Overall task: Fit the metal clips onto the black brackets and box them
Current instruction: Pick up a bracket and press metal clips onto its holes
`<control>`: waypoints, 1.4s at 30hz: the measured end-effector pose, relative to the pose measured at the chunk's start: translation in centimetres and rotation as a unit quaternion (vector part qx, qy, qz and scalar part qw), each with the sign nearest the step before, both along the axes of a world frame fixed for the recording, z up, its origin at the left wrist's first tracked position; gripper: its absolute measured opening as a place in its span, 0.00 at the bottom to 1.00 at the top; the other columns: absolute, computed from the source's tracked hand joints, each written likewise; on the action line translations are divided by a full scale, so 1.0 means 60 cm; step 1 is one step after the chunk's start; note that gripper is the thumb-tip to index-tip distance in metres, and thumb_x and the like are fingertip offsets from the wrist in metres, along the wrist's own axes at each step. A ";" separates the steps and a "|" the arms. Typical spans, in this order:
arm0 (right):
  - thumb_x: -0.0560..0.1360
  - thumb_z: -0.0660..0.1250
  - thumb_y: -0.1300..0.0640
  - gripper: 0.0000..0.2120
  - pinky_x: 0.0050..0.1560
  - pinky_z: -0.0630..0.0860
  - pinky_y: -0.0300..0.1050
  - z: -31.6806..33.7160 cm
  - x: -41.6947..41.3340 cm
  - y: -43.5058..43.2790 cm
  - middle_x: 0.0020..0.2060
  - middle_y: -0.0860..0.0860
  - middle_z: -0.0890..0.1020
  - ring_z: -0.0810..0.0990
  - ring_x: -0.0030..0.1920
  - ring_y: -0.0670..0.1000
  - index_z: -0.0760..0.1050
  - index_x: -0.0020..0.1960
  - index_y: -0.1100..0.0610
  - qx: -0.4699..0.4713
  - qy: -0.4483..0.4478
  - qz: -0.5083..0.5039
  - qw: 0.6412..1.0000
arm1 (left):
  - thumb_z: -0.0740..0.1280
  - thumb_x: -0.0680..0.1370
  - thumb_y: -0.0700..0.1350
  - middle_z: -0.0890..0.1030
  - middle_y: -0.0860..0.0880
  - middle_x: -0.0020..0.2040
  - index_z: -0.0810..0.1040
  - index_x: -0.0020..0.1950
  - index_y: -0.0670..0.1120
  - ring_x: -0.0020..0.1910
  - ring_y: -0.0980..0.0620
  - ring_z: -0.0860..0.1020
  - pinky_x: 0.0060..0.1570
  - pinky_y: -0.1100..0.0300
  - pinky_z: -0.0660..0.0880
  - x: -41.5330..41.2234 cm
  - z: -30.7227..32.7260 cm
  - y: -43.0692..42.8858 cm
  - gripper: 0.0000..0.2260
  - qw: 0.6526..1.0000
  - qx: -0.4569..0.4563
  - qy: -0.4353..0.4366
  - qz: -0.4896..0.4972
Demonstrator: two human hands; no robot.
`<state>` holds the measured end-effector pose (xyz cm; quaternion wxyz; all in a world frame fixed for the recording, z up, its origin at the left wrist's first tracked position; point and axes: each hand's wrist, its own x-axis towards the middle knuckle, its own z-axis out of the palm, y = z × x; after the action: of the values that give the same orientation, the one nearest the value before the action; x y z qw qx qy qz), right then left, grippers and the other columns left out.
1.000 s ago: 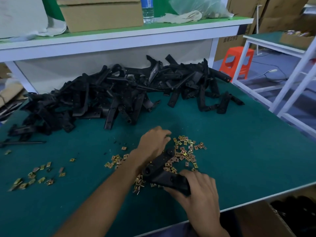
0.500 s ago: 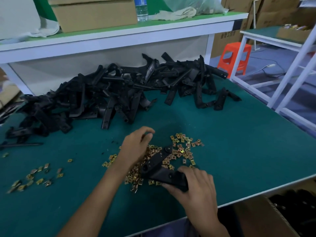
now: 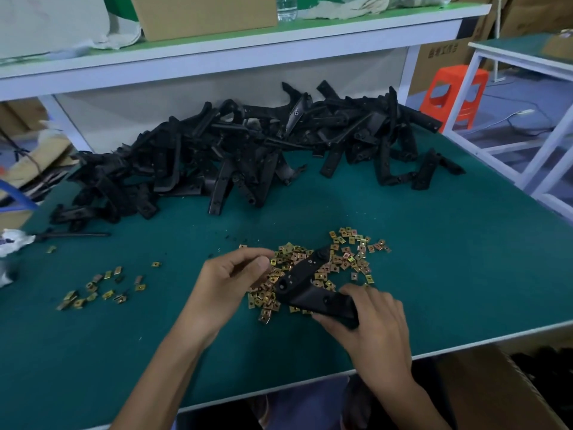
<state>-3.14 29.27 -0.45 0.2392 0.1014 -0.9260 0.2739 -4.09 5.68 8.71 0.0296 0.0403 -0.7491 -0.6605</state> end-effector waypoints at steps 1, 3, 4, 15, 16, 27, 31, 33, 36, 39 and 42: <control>0.71 0.64 0.29 0.27 0.45 0.65 0.48 0.000 0.000 0.000 0.42 0.46 0.79 0.75 0.42 0.53 0.79 0.54 0.50 0.002 0.001 -0.001 1.000 | 0.71 0.78 0.42 0.87 0.49 0.44 0.87 0.51 0.55 0.43 0.56 0.84 0.45 0.69 0.78 0.000 -0.002 0.002 0.08 1.000 0.008 -0.005 0.003; 0.71 0.64 0.29 0.27 0.45 0.65 0.48 0.001 0.000 0.000 0.43 0.46 0.80 0.75 0.42 0.53 0.79 0.54 0.51 0.002 0.004 -0.002 1.000 | 0.71 0.78 0.39 0.87 0.45 0.45 0.86 0.54 0.52 0.44 0.52 0.85 0.45 0.67 0.78 0.000 -0.005 0.004 0.10 1.000 0.027 -0.010 0.010; 0.71 0.65 0.29 0.27 0.45 0.64 0.47 0.001 0.000 0.000 0.43 0.46 0.80 0.75 0.42 0.53 0.80 0.54 0.51 0.002 0.005 -0.001 1.000 | 0.71 0.78 0.38 0.87 0.44 0.46 0.86 0.54 0.50 0.45 0.50 0.85 0.46 0.66 0.79 -0.001 -0.005 0.006 0.09 0.999 0.040 -0.013 0.012; 0.68 0.73 0.34 0.23 0.46 0.63 0.47 -0.001 0.000 0.002 0.43 0.46 0.80 0.75 0.43 0.54 0.81 0.54 0.50 0.022 0.018 0.004 1.000 | 0.73 0.77 0.37 0.86 0.46 0.44 0.87 0.47 0.46 0.43 0.53 0.83 0.42 0.64 0.79 0.007 -0.011 0.027 0.05 0.997 0.042 -0.060 0.012; 0.68 0.72 0.34 0.23 0.46 0.63 0.47 -0.001 0.000 0.002 0.43 0.47 0.80 0.75 0.44 0.54 0.81 0.54 0.50 0.026 0.017 0.002 1.000 | 0.73 0.76 0.38 0.87 0.47 0.44 0.87 0.46 0.48 0.43 0.53 0.83 0.43 0.63 0.79 0.008 -0.013 0.027 0.06 0.997 0.036 -0.062 0.016; 0.68 0.73 0.35 0.21 0.46 0.66 0.49 -0.001 0.002 0.002 0.44 0.46 0.81 0.77 0.46 0.54 0.82 0.52 0.49 0.029 0.006 0.005 1.000 | 0.74 0.76 0.37 0.87 0.47 0.46 0.87 0.44 0.46 0.49 0.45 0.85 0.48 0.56 0.83 0.017 -0.014 0.025 0.05 0.995 0.011 -0.088 0.033; 0.68 0.74 0.35 0.21 0.46 0.66 0.50 0.000 0.002 0.002 0.44 0.46 0.82 0.77 0.46 0.54 0.82 0.52 0.49 0.026 0.002 0.004 1.000 | 0.74 0.76 0.38 0.87 0.50 0.45 0.87 0.47 0.47 0.48 0.50 0.85 0.54 0.56 0.81 0.018 -0.008 0.029 0.05 0.995 -0.038 -0.085 0.029; 0.69 0.74 0.35 0.21 0.45 0.65 0.50 0.001 0.002 0.001 0.44 0.46 0.82 0.78 0.46 0.54 0.82 0.52 0.49 0.024 0.006 -0.003 1.000 | 0.77 0.74 0.42 0.87 0.56 0.47 0.86 0.51 0.51 0.49 0.55 0.84 0.52 0.61 0.80 0.022 -0.009 0.034 0.08 0.994 -0.082 -0.072 0.025; 0.69 0.75 0.35 0.21 0.44 0.64 0.50 0.002 0.002 0.000 0.44 0.46 0.82 0.78 0.45 0.55 0.82 0.52 0.49 0.029 0.007 -0.020 0.999 | 0.78 0.71 0.51 0.82 0.65 0.53 0.82 0.58 0.58 0.54 0.68 0.78 0.54 0.71 0.72 0.036 -0.025 0.050 0.17 0.973 -0.225 -0.027 0.045; 0.65 0.78 0.38 0.22 0.44 0.66 0.51 0.004 0.002 -0.001 0.44 0.47 0.83 0.78 0.45 0.56 0.82 0.51 0.50 0.033 0.003 -0.026 0.999 | 0.75 0.75 0.52 0.79 0.68 0.54 0.80 0.59 0.59 0.58 0.73 0.73 0.52 0.79 0.67 0.046 -0.038 0.068 0.13 0.961 -0.262 0.025 0.079; 0.65 0.79 0.37 0.22 0.44 0.66 0.51 0.002 0.002 0.000 0.44 0.47 0.83 0.78 0.45 0.56 0.82 0.51 0.50 0.025 0.007 -0.033 0.999 | 0.74 0.77 0.52 0.79 0.69 0.53 0.81 0.59 0.59 0.57 0.76 0.72 0.52 0.81 0.65 0.048 -0.047 0.075 0.11 0.959 -0.268 0.046 0.079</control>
<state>-3.04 29.26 -0.30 0.2519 0.0787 -0.9336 0.2424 -1.24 10.18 5.92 0.1253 0.0596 -0.8912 -0.4318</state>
